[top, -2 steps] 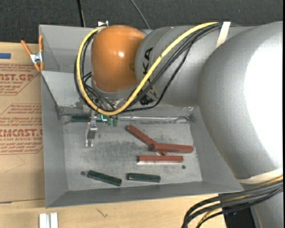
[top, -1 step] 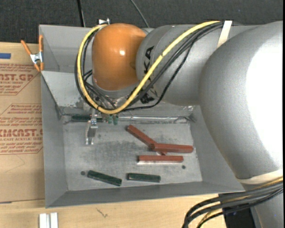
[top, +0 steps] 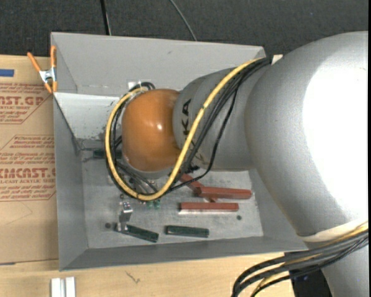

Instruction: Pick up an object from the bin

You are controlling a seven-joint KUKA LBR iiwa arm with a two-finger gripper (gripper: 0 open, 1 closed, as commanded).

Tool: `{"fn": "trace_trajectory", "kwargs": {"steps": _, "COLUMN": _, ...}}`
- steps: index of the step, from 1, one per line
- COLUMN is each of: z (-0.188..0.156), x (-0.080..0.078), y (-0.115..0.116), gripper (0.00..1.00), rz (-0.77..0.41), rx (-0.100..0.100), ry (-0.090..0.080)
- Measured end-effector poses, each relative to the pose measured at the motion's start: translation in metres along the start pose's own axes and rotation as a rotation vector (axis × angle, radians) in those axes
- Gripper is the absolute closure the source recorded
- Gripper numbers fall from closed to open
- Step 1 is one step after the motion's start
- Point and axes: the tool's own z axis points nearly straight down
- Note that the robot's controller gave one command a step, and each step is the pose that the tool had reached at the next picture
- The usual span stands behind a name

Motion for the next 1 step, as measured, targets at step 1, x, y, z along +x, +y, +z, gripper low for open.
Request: {"fn": "trace_trajectory", "kwargs": {"steps": 1, "z": -0.0241, "x": -0.0416, "y": 0.0033, "gripper": 0.0, "rz": 0.208, "rx": -0.001, "ry": 0.003}}
